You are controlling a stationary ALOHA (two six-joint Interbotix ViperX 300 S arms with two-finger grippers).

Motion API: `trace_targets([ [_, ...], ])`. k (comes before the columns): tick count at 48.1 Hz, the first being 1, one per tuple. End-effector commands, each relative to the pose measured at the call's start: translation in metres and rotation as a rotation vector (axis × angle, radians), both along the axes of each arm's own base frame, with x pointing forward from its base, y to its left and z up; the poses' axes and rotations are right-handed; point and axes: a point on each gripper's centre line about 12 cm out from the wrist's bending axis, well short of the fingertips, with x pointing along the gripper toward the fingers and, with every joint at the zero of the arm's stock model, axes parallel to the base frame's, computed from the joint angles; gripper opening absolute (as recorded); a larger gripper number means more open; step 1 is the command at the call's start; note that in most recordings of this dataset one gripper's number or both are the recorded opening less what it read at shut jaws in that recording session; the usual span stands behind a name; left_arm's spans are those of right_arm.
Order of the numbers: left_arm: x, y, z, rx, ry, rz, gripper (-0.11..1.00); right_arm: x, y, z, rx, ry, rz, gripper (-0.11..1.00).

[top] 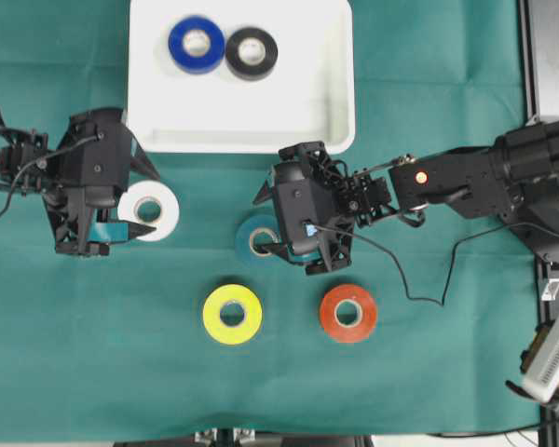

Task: Put the tape alternately from left to right into the white case.
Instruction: 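Lower the right gripper onto the dark teal roll and grasp it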

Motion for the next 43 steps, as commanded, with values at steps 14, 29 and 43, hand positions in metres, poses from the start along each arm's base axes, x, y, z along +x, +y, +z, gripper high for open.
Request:
trace_targets([
  [14, 0.006, -0.002, 0.011, -0.002, -0.035, -0.004, 0.62, 0.014, -0.007, -0.004, -0.005, 0.010, -0.022, 0.81],
  [29, 0.006, -0.001, 0.010, -0.003, -0.034, -0.002, 0.62, 0.021, -0.007, -0.010, -0.011, 0.030, -0.026, 0.81],
  [43, 0.005, -0.001, 0.009, -0.002, -0.031, -0.004, 0.61, 0.021, -0.007, -0.009, -0.014, 0.032, -0.026, 0.62],
])
